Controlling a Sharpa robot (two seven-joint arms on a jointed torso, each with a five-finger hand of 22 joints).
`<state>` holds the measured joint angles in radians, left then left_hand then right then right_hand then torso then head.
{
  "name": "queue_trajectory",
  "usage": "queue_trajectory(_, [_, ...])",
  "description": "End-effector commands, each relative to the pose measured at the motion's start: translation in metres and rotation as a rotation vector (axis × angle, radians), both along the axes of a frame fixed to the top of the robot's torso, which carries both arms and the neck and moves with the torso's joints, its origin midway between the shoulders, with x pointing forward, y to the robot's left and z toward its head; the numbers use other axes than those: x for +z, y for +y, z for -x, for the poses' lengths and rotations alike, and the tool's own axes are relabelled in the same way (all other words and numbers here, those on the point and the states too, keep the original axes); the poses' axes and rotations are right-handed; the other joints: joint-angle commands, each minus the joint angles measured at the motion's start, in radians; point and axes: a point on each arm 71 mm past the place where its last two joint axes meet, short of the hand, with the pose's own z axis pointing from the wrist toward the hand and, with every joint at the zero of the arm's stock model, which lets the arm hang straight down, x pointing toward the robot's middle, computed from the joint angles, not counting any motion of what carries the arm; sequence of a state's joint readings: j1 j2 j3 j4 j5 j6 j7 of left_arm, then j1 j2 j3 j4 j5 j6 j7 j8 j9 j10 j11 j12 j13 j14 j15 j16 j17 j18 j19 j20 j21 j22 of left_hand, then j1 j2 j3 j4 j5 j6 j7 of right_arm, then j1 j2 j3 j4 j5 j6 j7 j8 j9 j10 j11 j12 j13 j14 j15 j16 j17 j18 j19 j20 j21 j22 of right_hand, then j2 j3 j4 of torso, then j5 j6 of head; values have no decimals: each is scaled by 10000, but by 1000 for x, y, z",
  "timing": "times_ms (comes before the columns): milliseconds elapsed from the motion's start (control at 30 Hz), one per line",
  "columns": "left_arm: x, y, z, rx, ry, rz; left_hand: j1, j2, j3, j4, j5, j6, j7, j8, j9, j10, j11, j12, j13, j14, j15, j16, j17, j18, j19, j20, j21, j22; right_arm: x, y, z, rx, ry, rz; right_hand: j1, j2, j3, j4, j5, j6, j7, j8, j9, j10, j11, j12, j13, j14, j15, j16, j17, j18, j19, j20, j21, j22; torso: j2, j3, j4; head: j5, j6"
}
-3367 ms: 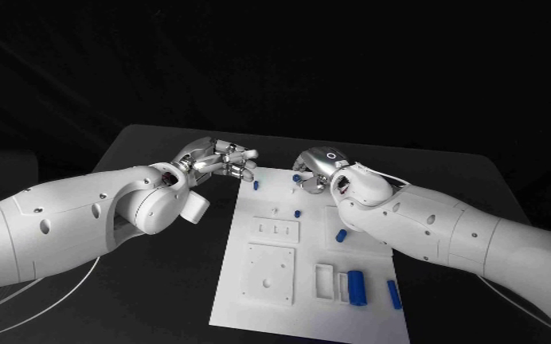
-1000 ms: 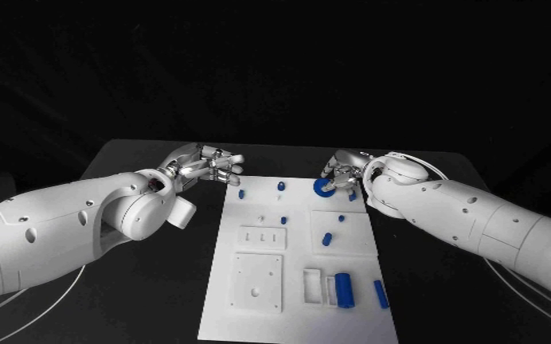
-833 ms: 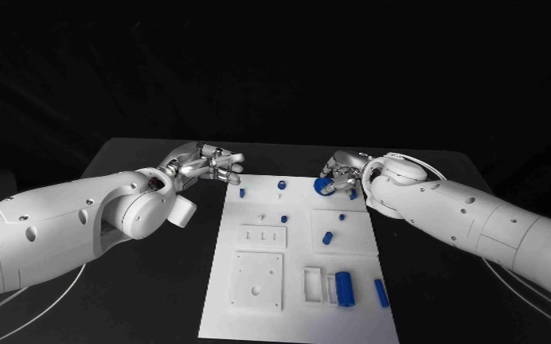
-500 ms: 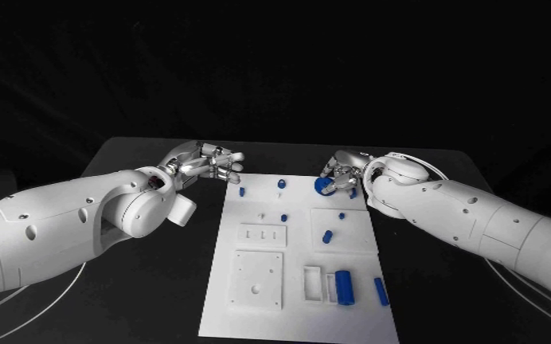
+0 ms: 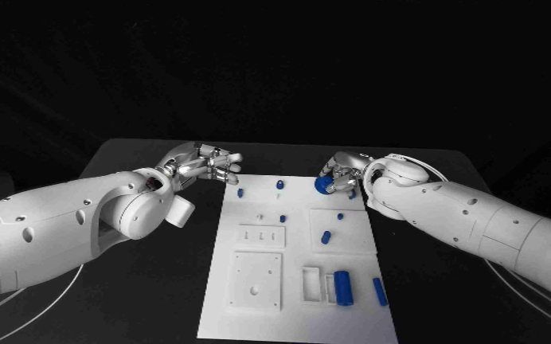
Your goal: Assemble the parts on the task board
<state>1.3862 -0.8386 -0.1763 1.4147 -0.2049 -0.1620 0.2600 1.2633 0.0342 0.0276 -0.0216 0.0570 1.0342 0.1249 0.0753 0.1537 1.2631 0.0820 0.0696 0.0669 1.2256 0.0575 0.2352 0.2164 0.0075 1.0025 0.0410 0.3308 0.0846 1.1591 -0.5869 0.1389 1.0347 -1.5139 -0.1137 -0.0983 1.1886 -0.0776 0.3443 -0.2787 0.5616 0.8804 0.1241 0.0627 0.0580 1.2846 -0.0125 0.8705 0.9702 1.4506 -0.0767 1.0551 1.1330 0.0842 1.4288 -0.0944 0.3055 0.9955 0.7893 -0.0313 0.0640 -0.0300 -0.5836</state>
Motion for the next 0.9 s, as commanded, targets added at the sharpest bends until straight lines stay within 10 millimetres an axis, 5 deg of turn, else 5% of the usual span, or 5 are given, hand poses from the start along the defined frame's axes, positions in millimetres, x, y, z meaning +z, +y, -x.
queue_trajectory(33, [1, -2, 1, -220, -57, 76, 91, 31, -12, -47, -17, -24, 5, -38, -11, -71, 9, -44, -15, 62, 14, -42, 16, 98, 56, -11, -42, -15, -1, -1, 1, 3, -73, -94, 78, -114, -91, 9, 113, -412, 3, -70, -24, -12, 29, -57, 1, 56, 6, -66, 12, 186, -65, 0, -34, 114, 3, -7, 5, -26, -11])
queue_trajectory(200, [1, -2, 0, -216, -55, 73, 91, 31, -12, -47, -17, -24, 5, -38, -11, -71, 9, -44, -15, 62, 14, -42, 16, 98, 56, -11, -42, -15, -1, -2, 1, -1, -131, -120, 277, -168, -265, 1, 134, -761, 47, -90, -40, -31, 60, -101, -28, 57, 24, -72, 36, 212, -43, 24, -143, 292, 1, -13, 12, -29, -10])
queue_trajectory(400, [1, -1, 0, -195, -50, 64, 91, 31, -12, -47, -17, -24, 5, -38, -11, -71, 9, -44, -15, 62, 14, -42, 16, 98, 56, -11, -42, -15, -1, -4, 1, 35, -218, -33, 440, -141, -458, 19, -455, -686, 45, -88, -38, -58, 73, -109, -47, 59, 38, -87, 44, 212, 1, 40, -284, 355, -1, -10, -1, -26, -14])
queue_trajectory(800, [0, -2, 0, -208, -26, 55, 91, 31, -12, -47, -17, -24, 5, -38, -11, -71, 9, -44, -15, 62, 14, -42, 16, 98, 56, -11, -42, -15, -1, -3, 2, 138, -390, 284, 379, 47, -874, 100, -938, 265, -14, -52, 4, -66, 51, -63, -41, 65, 27, -98, 61, 176, 162, 36, -628, 334, 3, -15, 14, -66, -16])
queue_trajectory(900, [0, -2, 0, -205, -20, 51, 91, 31, -12, -47, -17, -24, 5, -38, -11, -71, 9, -44, -15, 62, 14, -42, 16, 98, 56, -11, -42, -15, -1, -2, 2, 197, -294, 264, 195, 92, -781, 92, -955, 930, -65, -25, 30, -58, 20, -53, -41, 67, 8, -108, 59, 151, 201, 18, -718, 350, 6, -14, 15, -70, -17])
